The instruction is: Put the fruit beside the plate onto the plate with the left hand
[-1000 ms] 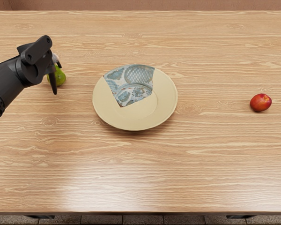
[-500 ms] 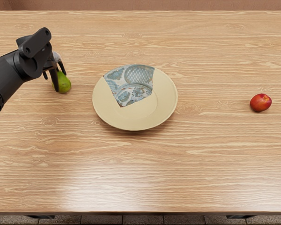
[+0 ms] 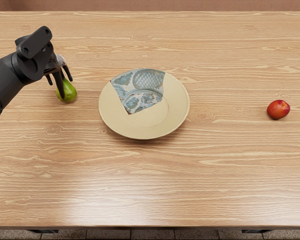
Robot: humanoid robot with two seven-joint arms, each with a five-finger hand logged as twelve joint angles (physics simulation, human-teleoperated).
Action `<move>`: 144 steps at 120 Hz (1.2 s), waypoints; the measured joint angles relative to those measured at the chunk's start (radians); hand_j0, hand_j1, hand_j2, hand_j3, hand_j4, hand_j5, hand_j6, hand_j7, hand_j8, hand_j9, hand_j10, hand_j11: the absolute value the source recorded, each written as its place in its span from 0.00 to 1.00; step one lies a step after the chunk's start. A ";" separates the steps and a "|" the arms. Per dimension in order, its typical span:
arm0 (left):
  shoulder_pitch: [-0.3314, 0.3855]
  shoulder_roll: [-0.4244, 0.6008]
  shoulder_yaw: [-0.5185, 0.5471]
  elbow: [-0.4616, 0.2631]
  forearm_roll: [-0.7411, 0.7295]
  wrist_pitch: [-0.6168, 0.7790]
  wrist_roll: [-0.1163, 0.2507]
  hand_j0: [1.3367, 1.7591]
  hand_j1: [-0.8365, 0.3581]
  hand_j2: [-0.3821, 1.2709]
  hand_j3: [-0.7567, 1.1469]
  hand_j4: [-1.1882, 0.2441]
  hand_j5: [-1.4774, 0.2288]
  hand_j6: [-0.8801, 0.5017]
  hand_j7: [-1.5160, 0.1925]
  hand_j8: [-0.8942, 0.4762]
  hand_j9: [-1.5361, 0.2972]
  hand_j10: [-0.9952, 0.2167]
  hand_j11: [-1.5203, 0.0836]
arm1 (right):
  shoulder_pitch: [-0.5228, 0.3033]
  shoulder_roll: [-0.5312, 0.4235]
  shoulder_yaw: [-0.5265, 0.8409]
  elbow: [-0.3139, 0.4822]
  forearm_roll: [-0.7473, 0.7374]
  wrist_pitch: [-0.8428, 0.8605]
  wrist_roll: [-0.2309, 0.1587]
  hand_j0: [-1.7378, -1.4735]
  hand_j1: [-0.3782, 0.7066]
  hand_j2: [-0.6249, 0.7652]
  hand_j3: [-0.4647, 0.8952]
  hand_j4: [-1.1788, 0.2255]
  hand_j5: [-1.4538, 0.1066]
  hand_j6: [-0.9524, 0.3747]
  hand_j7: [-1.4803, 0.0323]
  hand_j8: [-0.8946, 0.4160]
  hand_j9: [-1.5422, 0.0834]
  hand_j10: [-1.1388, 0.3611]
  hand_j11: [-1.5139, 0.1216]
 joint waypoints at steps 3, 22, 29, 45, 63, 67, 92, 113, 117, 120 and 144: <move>0.001 -0.003 0.000 0.000 -0.001 0.000 0.000 0.76 0.57 0.29 0.40 0.49 0.57 0.32 0.57 0.32 0.53 0.45 0.60 | 0.000 0.000 0.000 0.000 0.000 0.000 0.000 0.30 0.03 0.45 0.34 0.84 0.93 0.72 0.98 0.68 0.95 0.76 0.93; 0.005 -0.007 0.001 0.000 -0.004 0.004 0.000 0.76 0.57 0.29 0.40 0.50 0.56 0.30 0.56 0.33 0.53 0.45 0.60 | 0.000 0.000 -0.001 0.000 0.000 0.000 0.000 0.30 0.03 0.45 0.34 0.84 0.93 0.72 0.98 0.68 0.95 0.76 0.93; 0.011 -0.008 0.001 0.001 -0.004 0.008 0.000 0.76 0.57 0.29 0.40 0.50 0.57 0.31 0.57 0.33 0.54 0.46 0.60 | 0.000 0.000 -0.001 0.000 0.000 0.000 0.000 0.30 0.03 0.45 0.34 0.84 0.93 0.72 0.98 0.68 0.95 0.76 0.93; 0.018 -0.009 0.001 0.001 -0.007 0.030 -0.001 0.76 0.60 0.28 0.40 0.53 0.58 0.34 0.59 0.36 0.55 0.49 0.62 | 0.000 0.000 -0.001 0.000 0.000 0.000 0.000 0.30 0.03 0.45 0.34 0.84 0.93 0.72 0.98 0.68 0.95 0.76 0.93; 0.018 -0.011 0.003 0.001 -0.007 0.036 -0.001 0.76 0.61 0.28 0.40 0.55 0.58 0.35 0.60 0.37 0.57 0.50 0.64 | 0.000 0.000 0.000 0.000 0.000 -0.001 0.000 0.30 0.03 0.45 0.34 0.84 0.93 0.72 0.98 0.68 0.95 0.76 0.93; 0.018 -0.014 0.003 0.001 -0.007 0.037 -0.001 0.76 0.61 0.28 0.40 0.56 0.58 0.36 0.60 0.37 0.57 0.50 0.64 | 0.000 0.000 0.000 0.000 0.001 -0.001 0.000 0.30 0.03 0.45 0.34 0.84 0.93 0.72 0.98 0.68 0.95 0.76 0.93; 0.026 -0.021 0.003 0.002 -0.008 0.045 -0.001 0.76 0.62 0.28 0.40 0.57 0.58 0.36 0.60 0.38 0.57 0.51 0.64 | 0.000 0.000 0.000 0.000 0.001 -0.001 0.000 0.30 0.03 0.45 0.34 0.84 0.93 0.72 0.98 0.68 0.95 0.76 0.93; 0.033 -0.021 0.003 0.002 -0.007 0.052 -0.001 0.76 0.62 0.28 0.40 0.57 0.58 0.37 0.60 0.38 0.57 0.51 0.65 | 0.000 0.000 0.000 0.000 0.001 -0.001 0.001 0.30 0.03 0.45 0.34 0.84 0.93 0.72 0.98 0.68 0.95 0.76 0.93; 0.032 -0.021 0.003 0.002 -0.007 0.052 -0.001 0.76 0.62 0.28 0.40 0.57 0.58 0.37 0.61 0.38 0.57 0.51 0.65 | 0.000 0.000 0.000 0.000 0.001 -0.001 0.001 0.30 0.03 0.45 0.34 0.84 0.93 0.72 0.98 0.68 0.95 0.76 0.93; 0.034 -0.021 0.004 0.003 -0.007 0.053 -0.001 0.76 0.62 0.28 0.40 0.57 0.58 0.37 0.61 0.38 0.57 0.51 0.65 | 0.000 0.000 0.000 0.000 0.001 -0.001 0.001 0.30 0.03 0.45 0.34 0.84 0.93 0.72 0.98 0.68 0.95 0.76 0.93; 0.034 -0.021 0.004 0.003 -0.006 0.053 -0.001 0.76 0.62 0.28 0.40 0.57 0.58 0.37 0.60 0.38 0.57 0.51 0.65 | 0.000 0.000 0.000 0.000 0.001 -0.001 0.001 0.30 0.03 0.45 0.34 0.84 0.93 0.72 0.98 0.68 0.95 0.76 0.93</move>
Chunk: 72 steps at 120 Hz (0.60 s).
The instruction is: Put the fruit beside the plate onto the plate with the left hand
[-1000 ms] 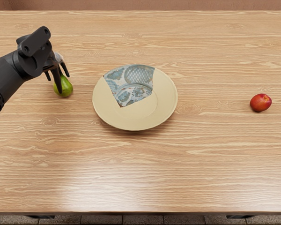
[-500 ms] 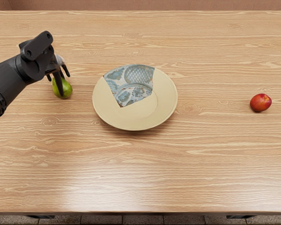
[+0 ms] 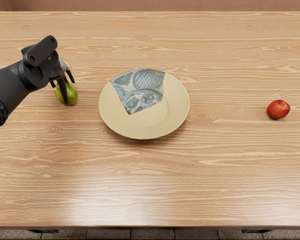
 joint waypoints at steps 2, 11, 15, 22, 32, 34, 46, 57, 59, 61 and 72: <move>0.000 0.000 0.000 0.000 0.000 0.000 0.000 0.76 0.62 0.28 0.40 0.57 0.58 0.37 0.60 0.38 0.57 0.51 0.65 | 0.000 0.000 0.000 0.000 0.000 0.000 0.000 0.30 0.03 0.45 0.34 0.84 0.93 0.72 0.98 0.68 0.95 0.76 0.93; 0.006 0.000 0.001 0.001 0.001 0.007 0.000 0.76 0.61 0.28 0.40 0.57 0.58 0.36 0.60 0.38 0.57 0.51 0.64 | 0.000 0.000 0.000 0.000 0.000 0.000 0.000 0.30 0.03 0.45 0.34 0.84 0.93 0.72 0.98 0.68 0.95 0.76 0.93; 0.009 0.000 0.001 0.001 0.001 0.012 0.001 0.76 0.61 0.28 0.40 0.56 0.58 0.36 0.60 0.38 0.57 0.51 0.64 | 0.000 0.000 0.000 0.000 0.000 0.000 0.000 0.30 0.03 0.45 0.34 0.84 0.93 0.72 0.98 0.68 0.95 0.76 0.93; 0.011 0.000 0.001 0.001 0.001 0.019 0.001 0.76 0.61 0.28 0.40 0.56 0.58 0.36 0.60 0.37 0.57 0.51 0.64 | 0.000 0.000 -0.001 0.000 0.000 0.000 0.000 0.30 0.03 0.45 0.34 0.84 0.93 0.72 0.98 0.68 0.95 0.76 0.93; 0.015 0.000 0.002 0.001 0.002 0.024 0.001 0.76 0.61 0.28 0.40 0.56 0.57 0.36 0.59 0.37 0.56 0.50 0.63 | 0.000 0.000 -0.001 0.000 0.000 0.001 0.000 0.30 0.03 0.45 0.34 0.84 0.93 0.72 0.98 0.68 0.95 0.76 0.93; 0.015 0.000 0.002 0.001 0.002 0.025 0.002 0.76 0.60 0.28 0.40 0.56 0.57 0.36 0.59 0.37 0.56 0.50 0.63 | 0.000 0.000 -0.001 0.000 0.000 0.001 0.000 0.30 0.03 0.45 0.34 0.84 0.93 0.72 0.98 0.68 0.95 0.76 0.93; 0.015 0.000 0.003 0.001 0.002 0.027 0.010 0.76 0.58 0.28 0.40 0.54 0.55 0.34 0.58 0.35 0.55 0.48 0.62 | 0.000 0.000 -0.001 0.000 0.000 0.001 0.000 0.30 0.03 0.45 0.34 0.84 0.93 0.72 0.98 0.68 0.95 0.76 0.93; 0.015 0.000 0.003 0.001 0.003 0.025 0.014 0.76 0.56 0.28 0.40 0.52 0.53 0.32 0.56 0.33 0.53 0.46 0.59 | 0.000 0.000 -0.001 0.000 0.000 0.001 0.000 0.30 0.03 0.45 0.34 0.84 0.93 0.72 0.98 0.68 0.95 0.76 0.93; 0.015 0.000 0.003 0.001 0.003 0.024 0.014 0.76 0.55 0.28 0.40 0.52 0.53 0.32 0.55 0.33 0.53 0.46 0.59 | 0.000 0.000 -0.001 0.000 0.000 0.001 0.000 0.30 0.03 0.45 0.34 0.84 0.93 0.72 0.98 0.68 0.95 0.76 0.93; 0.014 0.000 0.003 0.001 0.003 0.024 0.015 0.76 0.55 0.29 0.40 0.52 0.53 0.32 0.55 0.33 0.52 0.45 0.59 | 0.000 0.000 -0.001 0.000 0.000 0.001 0.000 0.30 0.03 0.45 0.34 0.84 0.93 0.72 0.98 0.68 0.95 0.76 0.93; 0.010 0.000 0.003 -0.001 0.002 0.021 0.032 0.76 0.53 0.29 0.40 0.51 0.52 0.31 0.54 0.32 0.51 0.44 0.58 | 0.000 0.000 -0.001 0.000 0.000 0.001 -0.001 0.30 0.03 0.45 0.34 0.84 0.93 0.72 0.98 0.68 0.95 0.76 0.93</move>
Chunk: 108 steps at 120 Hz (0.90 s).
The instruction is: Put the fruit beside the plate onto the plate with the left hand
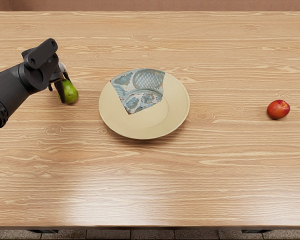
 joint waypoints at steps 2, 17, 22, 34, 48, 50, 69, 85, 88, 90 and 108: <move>-0.001 0.000 0.000 0.000 0.000 0.000 0.002 0.76 0.53 0.29 0.40 0.51 0.52 0.31 0.54 0.32 0.51 0.44 0.58 | 0.000 0.000 0.000 0.000 0.000 0.000 0.000 0.30 0.03 0.45 0.34 0.84 0.93 0.72 0.98 0.68 0.95 0.76 0.93; -0.002 0.000 -0.001 -0.002 -0.002 -0.003 0.010 0.76 0.54 0.29 0.40 0.52 0.53 0.31 0.55 0.33 0.52 0.45 0.59 | 0.000 0.000 0.000 0.000 0.000 0.000 0.000 0.30 0.03 0.45 0.34 0.84 0.93 0.72 0.98 0.68 0.95 0.76 0.93; 0.000 0.000 -0.001 -0.003 -0.002 -0.003 0.012 0.76 0.54 0.29 0.40 0.52 0.53 0.31 0.55 0.33 0.52 0.45 0.59 | 0.000 0.000 0.000 0.000 0.000 0.000 0.000 0.30 0.03 0.45 0.34 0.84 0.93 0.72 0.98 0.68 0.95 0.76 0.93; 0.001 0.000 -0.002 -0.003 -0.002 -0.005 0.013 0.76 0.54 0.29 0.40 0.51 0.52 0.32 0.54 0.32 0.52 0.45 0.58 | 0.000 0.000 0.000 0.000 0.000 0.000 0.000 0.30 0.03 0.45 0.34 0.84 0.93 0.72 0.98 0.68 0.95 0.76 0.93; -0.008 0.000 -0.002 -0.003 -0.003 -0.028 0.014 0.76 0.51 0.29 0.40 0.49 0.50 0.31 0.52 0.30 0.50 0.42 0.56 | 0.000 0.000 0.000 0.000 0.000 0.000 0.000 0.30 0.03 0.45 0.34 0.84 0.93 0.72 0.98 0.68 0.95 0.76 0.93; -0.009 0.000 -0.003 -0.003 -0.003 -0.032 0.014 0.76 0.51 0.29 0.40 0.49 0.50 0.31 0.52 0.30 0.49 0.42 0.55 | 0.000 0.000 0.000 0.000 0.000 0.000 0.000 0.30 0.03 0.45 0.34 0.84 0.93 0.72 0.98 0.68 0.95 0.76 0.93; -0.004 0.000 -0.008 -0.003 0.000 -0.047 0.013 0.76 0.48 0.35 0.40 0.47 0.48 0.31 0.48 0.27 0.46 0.38 0.52 | 0.000 0.000 0.000 0.000 0.000 0.000 0.000 0.30 0.03 0.45 0.34 0.84 0.93 0.72 0.98 0.68 0.95 0.76 0.93; -0.009 0.000 -0.012 -0.005 -0.007 -0.072 0.013 0.75 0.48 0.40 0.40 0.45 0.44 0.30 0.44 0.25 0.42 0.34 0.47 | 0.000 0.000 0.000 0.000 0.000 0.000 0.000 0.30 0.03 0.45 0.34 0.84 0.93 0.72 0.98 0.68 0.95 0.76 0.93; -0.010 0.000 -0.012 -0.005 -0.013 -0.076 0.013 0.75 0.49 0.42 0.40 0.44 0.43 0.31 0.43 0.24 0.41 0.34 0.46 | 0.000 0.000 0.000 0.000 0.000 0.000 0.000 0.30 0.03 0.45 0.34 0.84 0.93 0.72 0.98 0.68 0.95 0.76 0.93; -0.010 0.000 -0.012 -0.005 -0.017 -0.079 0.013 0.75 0.49 0.42 0.40 0.44 0.42 0.30 0.43 0.24 0.41 0.33 0.46 | 0.000 0.000 0.000 0.000 0.000 0.000 0.000 0.30 0.03 0.45 0.34 0.84 0.93 0.72 0.98 0.68 0.95 0.76 0.93; -0.012 0.000 -0.011 -0.006 -0.035 -0.098 0.013 0.75 0.48 0.45 0.40 0.46 0.37 0.32 0.37 0.25 0.36 0.29 0.40 | 0.000 0.000 0.000 0.000 0.000 0.000 0.000 0.30 0.03 0.45 0.34 0.84 0.93 0.72 0.98 0.68 0.95 0.76 0.93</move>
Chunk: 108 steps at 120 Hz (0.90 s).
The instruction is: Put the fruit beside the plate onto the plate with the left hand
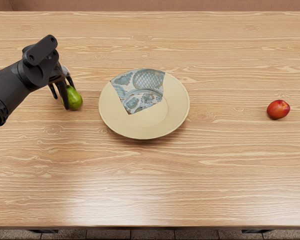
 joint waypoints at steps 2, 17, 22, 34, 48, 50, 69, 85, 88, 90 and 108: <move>0.000 0.000 0.000 0.000 -0.001 -0.002 0.000 0.75 0.48 0.45 0.40 0.46 0.37 0.32 0.37 0.26 0.35 0.28 0.39 | 0.000 0.000 0.000 0.000 0.000 0.000 0.000 0.30 0.03 0.45 0.34 0.84 0.93 0.72 0.98 0.68 0.95 0.76 0.93; 0.000 0.000 -0.002 0.000 -0.013 -0.012 0.000 0.74 0.48 0.43 0.40 0.49 0.33 0.34 0.33 0.28 0.31 0.25 0.34 | 0.000 0.000 0.000 0.000 0.000 0.000 0.000 0.30 0.03 0.45 0.34 0.84 0.93 0.72 0.98 0.68 0.95 0.76 0.93; -0.001 0.000 -0.002 0.000 -0.020 -0.015 0.000 0.73 0.48 0.45 0.40 0.50 0.31 0.36 0.31 0.29 0.30 0.25 0.33 | 0.000 0.000 -0.001 0.000 0.000 0.000 0.000 0.30 0.03 0.45 0.34 0.84 0.93 0.72 0.98 0.68 0.95 0.76 0.93; -0.010 0.000 -0.003 -0.001 -0.055 -0.032 0.000 0.73 0.45 0.48 0.40 0.55 0.28 0.40 0.29 0.32 0.28 0.23 0.31 | 0.000 0.000 0.000 0.000 0.000 0.000 0.000 0.30 0.03 0.45 0.34 0.84 0.93 0.72 0.98 0.68 0.95 0.76 0.93; -0.015 0.000 -0.002 -0.001 -0.086 -0.052 0.000 0.74 0.47 0.45 0.40 0.56 0.26 0.40 0.28 0.31 0.27 0.21 0.30 | 0.000 0.000 0.000 0.000 0.000 0.000 0.000 0.30 0.03 0.45 0.34 0.84 0.93 0.72 0.98 0.68 0.95 0.76 0.93; -0.016 0.000 -0.002 -0.001 -0.091 -0.055 0.000 0.74 0.47 0.45 0.40 0.56 0.25 0.40 0.28 0.31 0.27 0.21 0.30 | 0.000 0.000 0.001 0.000 0.000 0.000 0.000 0.30 0.03 0.45 0.34 0.84 0.93 0.72 0.98 0.68 0.95 0.76 0.93; -0.026 0.009 -0.003 -0.001 -0.123 -0.093 0.000 0.75 0.48 0.43 0.40 0.55 0.23 0.39 0.26 0.27 0.26 0.18 0.28 | 0.000 0.000 0.001 0.001 0.000 0.000 0.000 0.30 0.03 0.45 0.34 0.84 0.93 0.72 0.98 0.68 0.95 0.76 0.93; -0.032 0.029 -0.005 -0.001 -0.142 -0.115 0.000 0.75 0.53 0.41 0.40 0.54 0.21 0.36 0.24 0.22 0.24 0.16 0.27 | 0.000 0.000 0.001 0.001 0.000 0.000 0.000 0.30 0.03 0.45 0.34 0.84 0.93 0.72 0.98 0.68 0.95 0.76 0.93; -0.036 0.036 -0.004 -0.001 -0.145 -0.119 0.000 0.75 0.51 0.44 0.40 0.50 0.21 0.36 0.24 0.22 0.24 0.16 0.26 | 0.001 0.000 0.001 0.001 0.000 0.000 0.000 0.30 0.03 0.45 0.34 0.84 0.93 0.72 0.98 0.68 0.95 0.76 0.93; -0.040 0.038 -0.003 -0.001 -0.150 -0.122 0.000 0.75 0.50 0.44 0.40 0.54 0.21 0.36 0.24 0.22 0.24 0.15 0.26 | 0.002 0.000 0.001 0.001 0.000 0.000 0.000 0.30 0.03 0.45 0.34 0.84 0.93 0.72 0.98 0.68 0.95 0.76 0.93; -0.049 0.055 -0.004 -0.001 -0.184 -0.132 0.000 0.75 0.48 0.47 0.40 0.55 0.21 0.37 0.23 0.22 0.23 0.14 0.25 | 0.005 0.000 0.001 0.001 0.000 0.000 0.000 0.30 0.03 0.45 0.34 0.84 0.93 0.72 0.98 0.68 0.95 0.76 0.93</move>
